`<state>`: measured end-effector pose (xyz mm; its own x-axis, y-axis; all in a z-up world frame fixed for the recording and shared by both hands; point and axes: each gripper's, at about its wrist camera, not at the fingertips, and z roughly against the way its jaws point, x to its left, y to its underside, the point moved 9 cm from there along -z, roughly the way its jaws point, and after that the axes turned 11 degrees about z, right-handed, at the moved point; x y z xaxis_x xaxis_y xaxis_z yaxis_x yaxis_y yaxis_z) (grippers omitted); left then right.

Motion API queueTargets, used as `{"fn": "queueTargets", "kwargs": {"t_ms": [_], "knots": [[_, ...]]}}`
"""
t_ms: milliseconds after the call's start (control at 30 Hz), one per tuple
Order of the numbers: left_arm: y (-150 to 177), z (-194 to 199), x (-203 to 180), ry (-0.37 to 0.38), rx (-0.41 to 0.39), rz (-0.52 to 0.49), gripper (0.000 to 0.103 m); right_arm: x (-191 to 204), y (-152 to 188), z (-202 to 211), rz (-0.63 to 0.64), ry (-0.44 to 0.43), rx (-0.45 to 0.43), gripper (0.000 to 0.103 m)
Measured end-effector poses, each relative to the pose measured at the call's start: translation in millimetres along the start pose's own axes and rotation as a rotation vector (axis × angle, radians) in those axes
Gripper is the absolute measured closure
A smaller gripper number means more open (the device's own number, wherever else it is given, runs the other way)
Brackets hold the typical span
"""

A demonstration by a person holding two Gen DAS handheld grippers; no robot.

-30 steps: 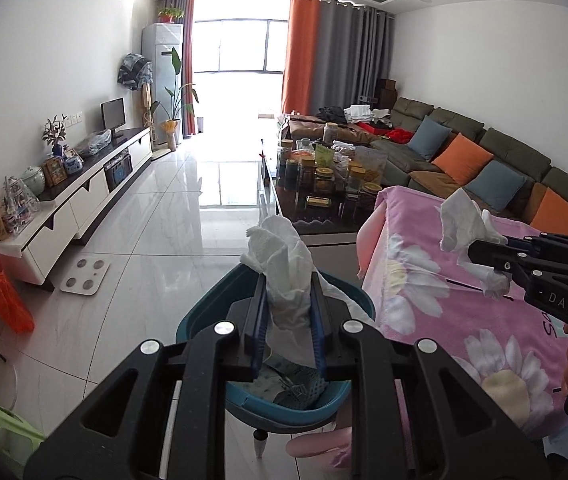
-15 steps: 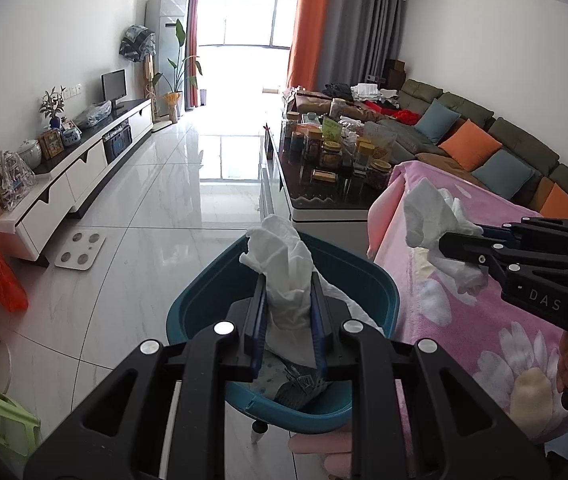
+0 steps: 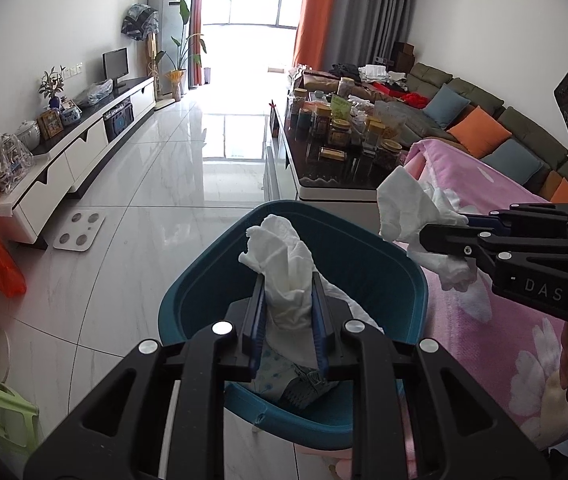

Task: Collect trash
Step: 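Carry both tissues to the teal bin and open both tools, then lift both open tools from the bin back over the table trash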

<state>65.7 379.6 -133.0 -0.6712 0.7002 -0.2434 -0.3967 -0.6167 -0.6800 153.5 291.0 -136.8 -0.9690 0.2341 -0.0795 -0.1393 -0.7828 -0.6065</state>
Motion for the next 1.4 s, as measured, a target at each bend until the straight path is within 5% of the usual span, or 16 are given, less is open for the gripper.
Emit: {"fn": "queueTargets", "kwargs": {"t_ms": [733, 833, 1133, 1400], "knots": [[16.5, -69.9, -1.8, -0.040, 0.083, 0.013, 0.069, 9.9, 2.7, -51.1, 0.034, -0.054, 0.140, 0.075], [15.2, -71.7, -2.9, -0.046, 0.079, 0.012, 0.059, 10.0, 2.4, -49.5, 0.035, -0.049, 0.135, 0.065], [11.6, -62.6, -1.0, -0.066, 0.030, -0.002, 0.032, 4.3, 3.4, -42.0, 0.012, -0.036, 0.107, 0.057], [-5.8, -13.2, 16.9, -0.108, -0.114, 0.022, 0.006, -1.9, -1.4, -19.6, -0.020, -0.037, 0.031, 0.047]]}}
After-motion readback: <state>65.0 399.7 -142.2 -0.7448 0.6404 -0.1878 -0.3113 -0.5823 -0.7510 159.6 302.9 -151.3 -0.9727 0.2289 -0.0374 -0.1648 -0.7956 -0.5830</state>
